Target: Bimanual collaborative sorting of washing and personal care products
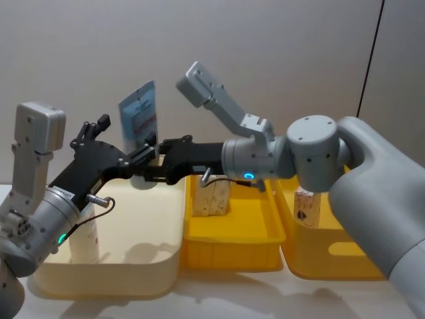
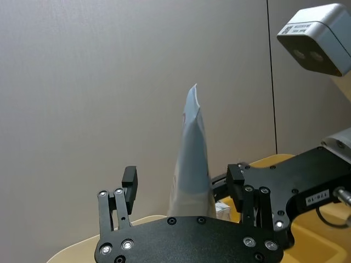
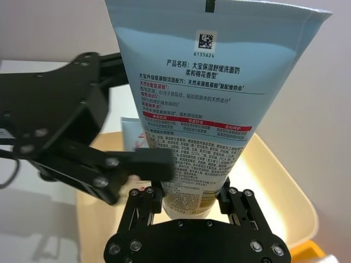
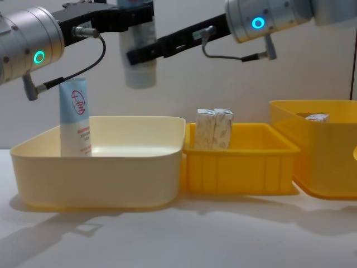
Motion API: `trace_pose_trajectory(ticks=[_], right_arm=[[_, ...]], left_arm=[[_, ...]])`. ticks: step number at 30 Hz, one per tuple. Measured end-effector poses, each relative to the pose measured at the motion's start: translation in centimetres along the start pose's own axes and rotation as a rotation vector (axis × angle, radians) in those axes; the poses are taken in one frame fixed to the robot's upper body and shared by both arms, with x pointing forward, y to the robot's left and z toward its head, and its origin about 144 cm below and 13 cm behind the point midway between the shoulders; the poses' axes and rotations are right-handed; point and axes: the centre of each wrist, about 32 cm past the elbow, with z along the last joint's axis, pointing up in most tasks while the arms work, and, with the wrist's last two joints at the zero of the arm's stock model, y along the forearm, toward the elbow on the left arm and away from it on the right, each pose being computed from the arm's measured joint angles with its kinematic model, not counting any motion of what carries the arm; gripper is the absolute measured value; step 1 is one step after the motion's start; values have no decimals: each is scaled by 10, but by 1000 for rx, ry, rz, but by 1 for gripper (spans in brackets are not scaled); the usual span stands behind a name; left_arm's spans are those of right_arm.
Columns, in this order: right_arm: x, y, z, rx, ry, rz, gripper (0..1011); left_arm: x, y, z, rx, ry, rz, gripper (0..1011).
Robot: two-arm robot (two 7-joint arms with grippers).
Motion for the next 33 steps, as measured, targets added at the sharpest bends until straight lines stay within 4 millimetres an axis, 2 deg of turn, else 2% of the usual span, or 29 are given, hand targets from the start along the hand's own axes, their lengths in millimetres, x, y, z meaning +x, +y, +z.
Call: trace_pose_trajectory(ticks=[19,33], right_arm=[[23,-55,5,-70,2,-250,549],[45,-109,10,-216,45,-434,549]], left_arm=[[0,0,0,0,0,0,1003],[0,0,0,1,0,0,1003]])
